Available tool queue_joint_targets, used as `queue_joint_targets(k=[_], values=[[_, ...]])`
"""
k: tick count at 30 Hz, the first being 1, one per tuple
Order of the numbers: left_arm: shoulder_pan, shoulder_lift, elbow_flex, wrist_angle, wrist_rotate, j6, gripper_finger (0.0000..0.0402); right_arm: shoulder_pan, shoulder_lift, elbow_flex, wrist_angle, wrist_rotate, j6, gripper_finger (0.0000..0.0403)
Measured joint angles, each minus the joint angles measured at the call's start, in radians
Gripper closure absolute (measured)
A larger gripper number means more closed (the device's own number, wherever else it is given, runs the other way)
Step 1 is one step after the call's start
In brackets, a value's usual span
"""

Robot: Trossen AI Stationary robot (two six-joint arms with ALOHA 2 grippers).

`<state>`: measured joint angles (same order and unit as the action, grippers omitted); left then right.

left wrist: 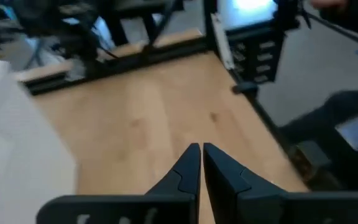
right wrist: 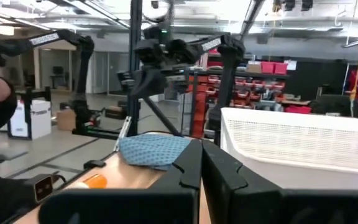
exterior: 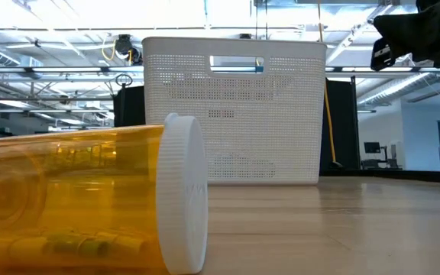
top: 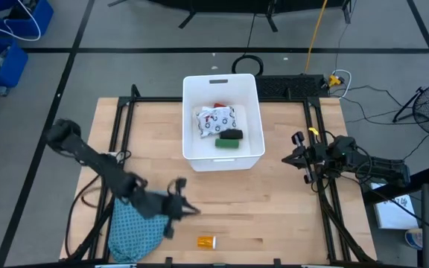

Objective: Pick & place medical supplies in basket/bin
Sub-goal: Put the orange pill bottle into the white bin

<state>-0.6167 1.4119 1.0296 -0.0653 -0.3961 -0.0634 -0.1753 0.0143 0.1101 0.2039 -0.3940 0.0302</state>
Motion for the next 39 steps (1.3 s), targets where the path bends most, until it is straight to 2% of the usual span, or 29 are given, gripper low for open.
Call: queue_joint_targets(k=[3, 6, 11, 16, 21, 25, 29, 36, 39], values=[[-0.057, 0.097, 0.092, -0.068, -0.007, -0.028, 0.0365, 0.000, 0.000, 0.000, -0.016, -0.001, 0.056, 0.0403], [-0.094, 0.192, 0.166, -0.125, -0.046, -0.066, 0.0329, 0.000, 0.000, -0.013, -0.028, -0.003, 0.096, 0.0403], [-0.099, 0.313, 0.259, -0.197, 0.036, -0.189, 0.0229, 0.000, 0.000, -0.061, -0.030, -0.002, 0.087, 0.0403], [-0.074, 0.375, 0.283, -0.208, 0.092, -0.340, 0.0122, 0.000, 0.000, -0.071, -0.006, 0.001, 0.100, 0.0403], [-0.064, 0.395, 0.283, -0.208, 0.107, -0.373, 0.0052, 0.000, 0.000, -0.072, 0.032, 0.000, 0.115, 0.0403], [-0.063, 0.396, 0.283, -0.205, 0.116, -0.425, 0.0029, 0.000, 0.000, -0.073, 0.033, 0.000, 0.109, 0.0403], [-0.070, 0.402, 0.283, -0.186, 0.114, -0.459, 0.0032, 0.000, 0.000, -0.074, 0.049, 0.000, 0.096, 0.0403], [-0.079, 0.522, 0.283, 0.012, 0.207, -0.546, 0.0032, 0.000, 0.001, -0.075, 0.054, 0.000, 0.110, 0.0403], [-0.080, 0.570, 0.287, 0.016, 0.216, -0.570, 0.0026, 0.000, 0.004, -0.076, 0.053, 0.000, 0.115, 0.0403]])
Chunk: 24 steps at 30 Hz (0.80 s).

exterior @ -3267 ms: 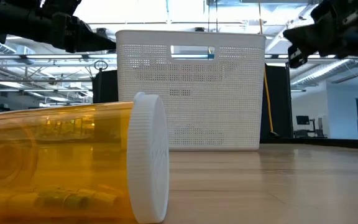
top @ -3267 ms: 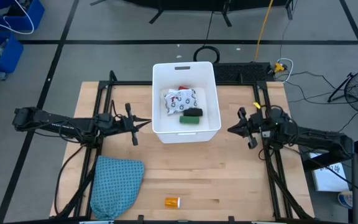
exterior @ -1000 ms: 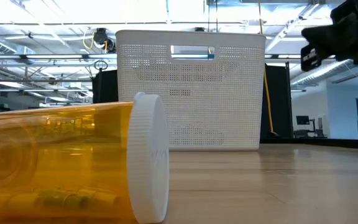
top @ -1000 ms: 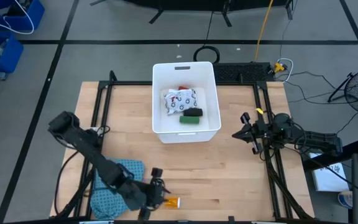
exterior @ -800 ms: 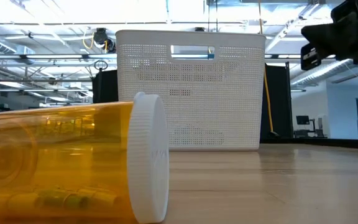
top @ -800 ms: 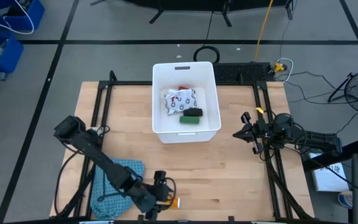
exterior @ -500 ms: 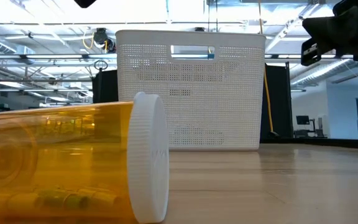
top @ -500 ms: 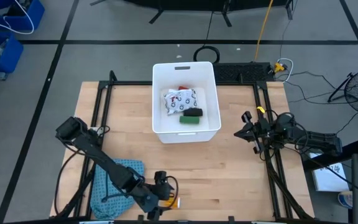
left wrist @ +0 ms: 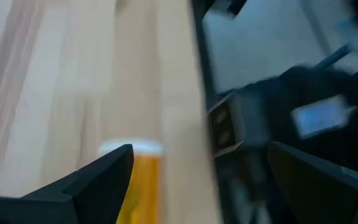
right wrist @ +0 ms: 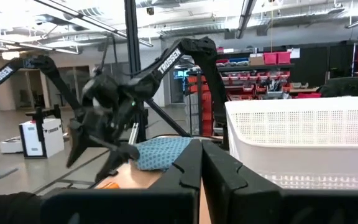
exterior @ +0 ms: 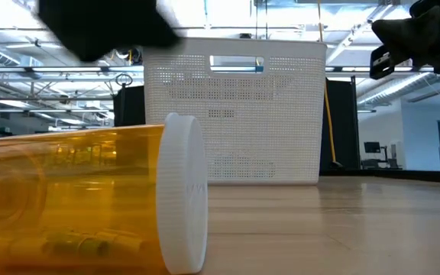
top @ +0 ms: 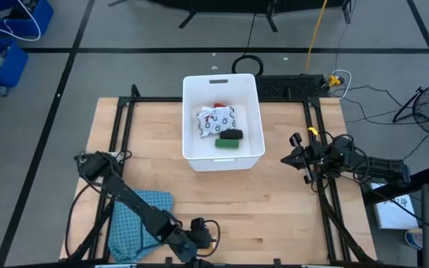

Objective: Pick & place medical supplies in basket/bin
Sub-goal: Put the orange pill bottle into the white bin

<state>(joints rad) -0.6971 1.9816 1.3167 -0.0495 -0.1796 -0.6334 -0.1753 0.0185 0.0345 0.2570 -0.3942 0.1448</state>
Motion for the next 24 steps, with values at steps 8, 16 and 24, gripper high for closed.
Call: queue_joint_targets(k=[8, 16, 24], values=[[0.004, 0.015, 0.001, -0.105, -0.087, 0.003, 0.0023, 0.000, 0.005, 0.000, 0.011, 0.000, 0.000, 0.0403], [0.003, 0.044, 0.002, -0.173, -0.070, 0.017, 0.0023, 0.000, 0.005, -0.001, 0.031, 0.002, -0.017, 0.0403], [0.020, 0.084, 0.002, -0.202, -0.073, 0.002, 0.0023, 0.000, 0.011, -0.001, 0.047, 0.003, -0.037, 0.0403]])
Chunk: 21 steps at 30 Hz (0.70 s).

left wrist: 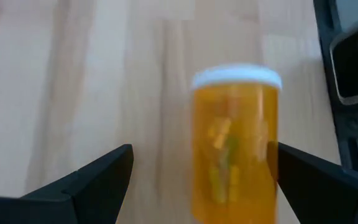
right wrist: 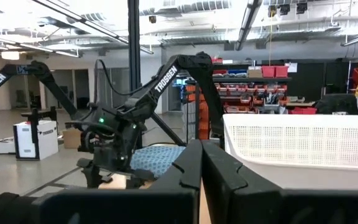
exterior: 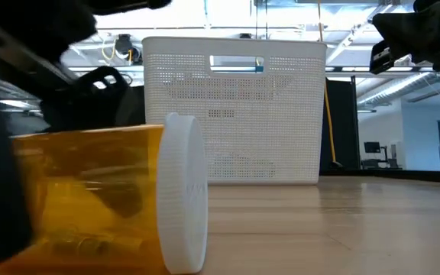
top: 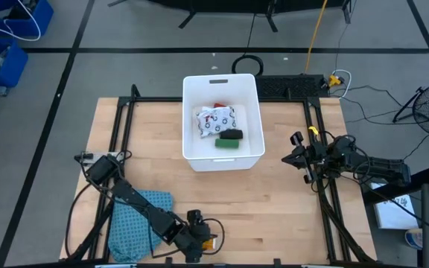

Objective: Pick & place medical supplies in basket/bin
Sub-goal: Put the orange pill bottle into the white bin

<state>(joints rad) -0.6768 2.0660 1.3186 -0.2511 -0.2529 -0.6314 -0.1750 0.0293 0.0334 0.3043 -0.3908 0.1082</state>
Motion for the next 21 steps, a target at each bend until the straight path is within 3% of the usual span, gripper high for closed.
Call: queue_joint_targets(k=[4, 7, 10, 15, 21], values=[[0.014, 0.001, 0.000, -0.020, -0.017, -0.010, 0.0025, 0.000, 0.004, 0.000, 0.001, 0.000, 0.001, 0.0403], [0.017, 0.001, 0.000, -0.041, -0.009, -0.006, 0.0050, 0.000, 0.005, 0.000, -0.002, 0.000, 0.003, 0.0403], [0.017, 0.000, 0.000, -0.074, -0.011, -0.004, 0.0103, 0.000, 0.005, 0.000, -0.002, -0.002, 0.014, 0.0403], [0.020, -0.001, 0.000, -0.085, 0.017, 0.045, 0.0224, 0.000, 0.005, 0.000, -0.002, -0.002, 0.026, 0.0403], [0.013, -0.054, -0.002, -0.123, 0.023, 0.133, 0.0229, 0.000, 0.005, 0.000, -0.002, -0.003, 0.030, 0.0403]])
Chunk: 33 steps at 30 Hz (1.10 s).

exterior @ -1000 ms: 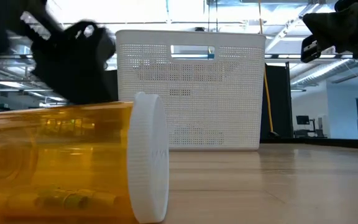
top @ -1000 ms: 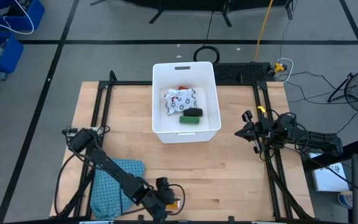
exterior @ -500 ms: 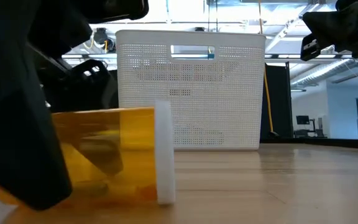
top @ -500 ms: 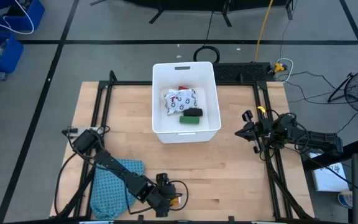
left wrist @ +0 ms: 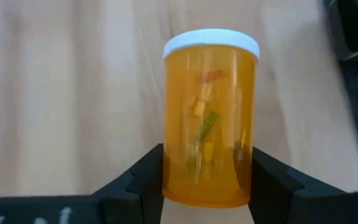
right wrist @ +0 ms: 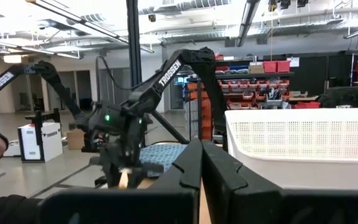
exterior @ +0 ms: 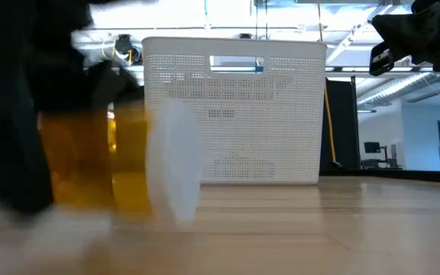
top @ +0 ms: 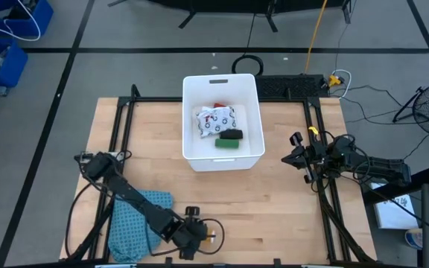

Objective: Pick & place medical supplies in basket/bin
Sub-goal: Put the orange pill bottle into the white bin

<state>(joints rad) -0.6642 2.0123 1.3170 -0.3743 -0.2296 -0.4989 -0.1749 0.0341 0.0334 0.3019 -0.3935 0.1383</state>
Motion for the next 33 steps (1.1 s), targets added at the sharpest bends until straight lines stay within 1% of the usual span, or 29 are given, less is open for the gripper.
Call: queue_joint_targets(k=[2, 5, 13, 15, 17, 20, 22, 25, 26, 28, 30, 33], values=[[-0.010, -0.057, 0.000, -0.031, -0.072, 0.044, 0.0229, 0.000, 0.000, 0.000, 0.000, 0.000, 0.007, 0.0403], [-0.033, -0.174, 0.000, -0.100, -0.228, 0.111, 0.0229, 0.000, 0.000, 0.000, 0.000, 0.000, 0.007, 0.0403], [-0.053, -0.595, 0.001, -0.223, -0.560, 0.309, 0.0220, 0.000, 0.000, 0.000, 0.001, -0.001, 0.007, 0.0403], [-0.041, -0.689, -0.016, -0.220, -0.607, 0.377, 0.0225, 0.000, 0.000, 0.000, 0.003, -0.001, 0.007, 0.0403], [-0.016, -0.783, -0.054, -0.199, -0.618, 0.445, 0.0227, 0.000, 0.000, 0.000, 0.013, -0.001, 0.007, 0.0403], [0.052, -0.921, -0.148, -0.122, -0.620, 0.521, 0.0227, 0.000, 0.000, 0.000, 0.031, -0.001, 0.021, 0.0403], [0.120, -1.008, -0.225, -0.024, -0.612, 0.570, 0.0227, 0.000, 0.000, 0.000, 0.032, -0.001, 0.026, 0.0403], [0.257, -1.119, -0.331, 0.118, -0.603, 0.580, 0.0222, 0.000, 0.000, 0.000, 0.034, -0.001, 0.026, 0.0403], [0.314, -1.141, -0.354, 0.141, -0.573, 0.572, 0.0220, 0.000, 0.000, 0.000, 0.039, 0.000, 0.026, 0.0403], [0.448, -1.155, -0.377, 0.144, -0.468, 0.551, 0.0221, 0.000, 0.000, 0.000, 0.059, 0.004, 0.024, 0.0403], [0.581, -1.138, -0.378, 0.142, -0.332, 0.506, 0.0227, 0.000, 0.000, 0.000, 0.080, 0.004, 0.016, 0.0403], [0.772, -1.057, -0.372, 0.169, -0.097, 0.442, 0.0227, 0.000, 0.000, 0.000, 0.100, 0.004, 0.031, 0.0403]])
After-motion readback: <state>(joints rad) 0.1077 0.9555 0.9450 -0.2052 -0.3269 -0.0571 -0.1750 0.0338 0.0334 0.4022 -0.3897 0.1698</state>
